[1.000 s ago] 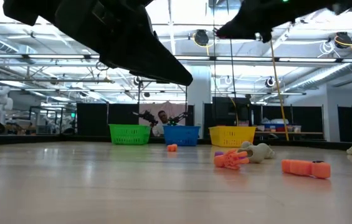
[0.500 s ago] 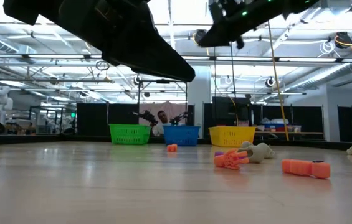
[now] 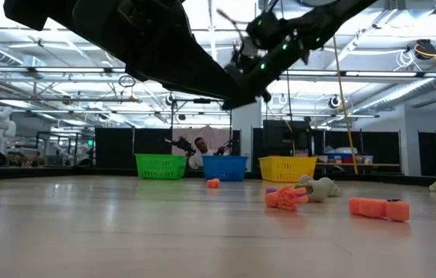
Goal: Sort Halloween decoration
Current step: Put the purple skeleton toy into the blue bin
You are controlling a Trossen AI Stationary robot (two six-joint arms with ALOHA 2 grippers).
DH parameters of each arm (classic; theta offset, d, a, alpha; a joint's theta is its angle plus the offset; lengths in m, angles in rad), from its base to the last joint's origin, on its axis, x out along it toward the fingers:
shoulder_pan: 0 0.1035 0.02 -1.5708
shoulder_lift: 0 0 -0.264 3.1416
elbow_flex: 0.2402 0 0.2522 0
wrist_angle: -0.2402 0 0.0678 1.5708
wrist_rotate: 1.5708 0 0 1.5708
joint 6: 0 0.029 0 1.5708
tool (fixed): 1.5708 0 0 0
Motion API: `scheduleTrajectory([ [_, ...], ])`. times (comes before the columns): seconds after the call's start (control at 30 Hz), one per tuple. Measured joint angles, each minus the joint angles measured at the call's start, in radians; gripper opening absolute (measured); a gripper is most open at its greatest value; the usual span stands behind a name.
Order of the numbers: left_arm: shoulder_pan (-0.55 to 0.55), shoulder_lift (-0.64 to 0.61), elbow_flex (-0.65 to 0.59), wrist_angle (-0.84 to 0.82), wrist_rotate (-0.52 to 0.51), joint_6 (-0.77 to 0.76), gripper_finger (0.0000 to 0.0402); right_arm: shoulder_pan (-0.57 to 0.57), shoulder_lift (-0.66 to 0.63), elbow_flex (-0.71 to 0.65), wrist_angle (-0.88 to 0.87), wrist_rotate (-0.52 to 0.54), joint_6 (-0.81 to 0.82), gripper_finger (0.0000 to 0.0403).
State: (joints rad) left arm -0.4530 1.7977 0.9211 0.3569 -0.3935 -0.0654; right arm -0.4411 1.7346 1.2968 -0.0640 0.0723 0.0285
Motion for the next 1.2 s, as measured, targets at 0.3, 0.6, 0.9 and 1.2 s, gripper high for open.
scheduleTrajectory([
  [0.3,-0.001,0.0,0.0,-0.006,0.0,0.0,0.0136,-0.046,0.136,0.023,-0.062,0.0,-0.037,0.0039],
  [0.6,-0.001,0.0,0.0,-0.007,0.0,0.0,0.0136,-0.058,0.2,0.023,-0.09,0.0,-0.056,0.0039],
  [0.9,-0.001,0.0,0.0,-0.008,0.0,-0.001,0.0136,-0.064,0.191,0.023,-0.09,0.003,-0.052,0.0044],
  [1.2,-0.001,0.0,0.0,-0.008,0.0,-0.004,0.0136,-0.063,0.175,0.023,-0.127,0.003,-0.073,0.0148],
])
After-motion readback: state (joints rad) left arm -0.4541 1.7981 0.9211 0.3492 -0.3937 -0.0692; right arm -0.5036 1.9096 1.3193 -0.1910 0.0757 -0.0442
